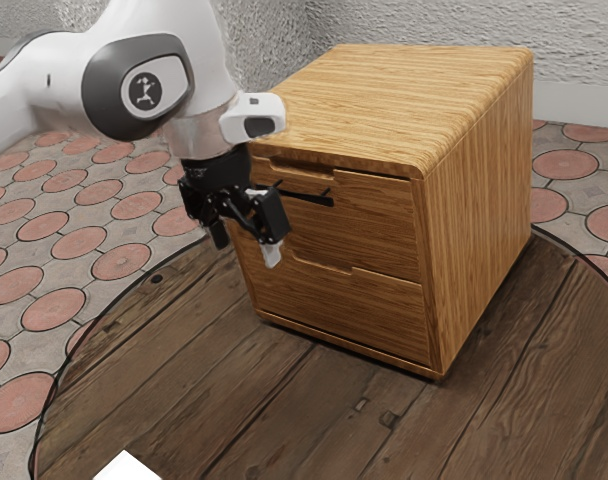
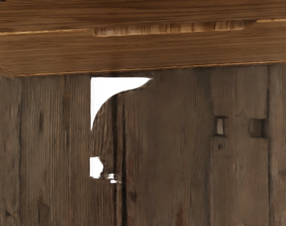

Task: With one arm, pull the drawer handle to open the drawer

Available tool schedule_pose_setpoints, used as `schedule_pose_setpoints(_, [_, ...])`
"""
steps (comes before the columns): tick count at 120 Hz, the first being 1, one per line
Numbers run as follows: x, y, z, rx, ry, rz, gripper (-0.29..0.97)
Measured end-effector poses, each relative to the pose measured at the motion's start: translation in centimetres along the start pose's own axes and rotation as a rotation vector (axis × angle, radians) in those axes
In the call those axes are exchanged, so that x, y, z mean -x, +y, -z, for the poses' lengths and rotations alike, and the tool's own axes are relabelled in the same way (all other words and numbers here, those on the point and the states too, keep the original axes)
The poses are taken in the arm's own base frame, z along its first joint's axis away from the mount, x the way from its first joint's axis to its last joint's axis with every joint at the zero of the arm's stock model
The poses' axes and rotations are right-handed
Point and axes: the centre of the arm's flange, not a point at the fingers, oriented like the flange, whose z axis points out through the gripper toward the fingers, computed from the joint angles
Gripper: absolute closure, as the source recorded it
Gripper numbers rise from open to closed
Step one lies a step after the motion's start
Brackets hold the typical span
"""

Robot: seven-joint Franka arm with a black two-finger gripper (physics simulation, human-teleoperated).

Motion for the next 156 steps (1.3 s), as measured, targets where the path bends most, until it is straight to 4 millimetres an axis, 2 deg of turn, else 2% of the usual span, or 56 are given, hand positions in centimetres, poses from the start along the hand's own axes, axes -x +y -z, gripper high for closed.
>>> schedule_pose_setpoints(8, [0.1,-2.7,0.1,0.005,-0.005,0.047,0.00])
schedule_pose_setpoints(22, [0.9,-8.8,0.6,0.018,-0.004,0.157,0.00])
schedule_pose_setpoints(24, [1.5,-9.5,1.7,0.022,0.017,0.170,0.00])
schedule_pose_setpoints(30, [4.2,-11.3,7.2,0.031,0.120,0.235,0.00])
schedule_pose_setpoints(35, [6.1,-12.2,9.8,0.038,0.166,0.333,0.00])
schedule_pose_setpoints(39, [6.4,-10.5,10.8,0.047,0.179,0.385,0.00])
schedule_pose_setpoints(47, [5.7,-2.9,11.0,0.072,0.172,0.390,0.00])
schedule_pose_setpoints(50, [5.3,-0.7,10.7,0.080,0.163,0.400,0.00])
schedule_pose_setpoints(53, [4.7,0.8,10.1,0.087,0.155,0.423,0.00])
schedule_pose_setpoints(57, [4.0,1.9,9.3,0.094,0.147,0.469,0.00])
schedule_pose_setpoints(66, [2.4,2.1,7.8,0.104,0.143,0.602,0.00])
schedule_pose_setpoints(82, [0.8,0.8,6.5,0.108,0.170,0.824,0.00])
schedule_pose_setpoints(116, [-0.3,-2.0,7.0,0.167,0.239,1.172,0.00])
schedule_pose_setpoints(128, [1.0,-2.6,6.4,0.184,0.245,1.264,0.00])
schedule_pose_setpoints(134, [1.5,-1.3,6.2,0.197,0.248,1.276,0.00])
schedule_pose_setpoints(147, [1.6,4.6,6.2,0.239,0.259,1.235,0.00])
schedule_pose_setpoints(156, [1.6,5.5,5.5,0.254,0.262,1.262,0.00])
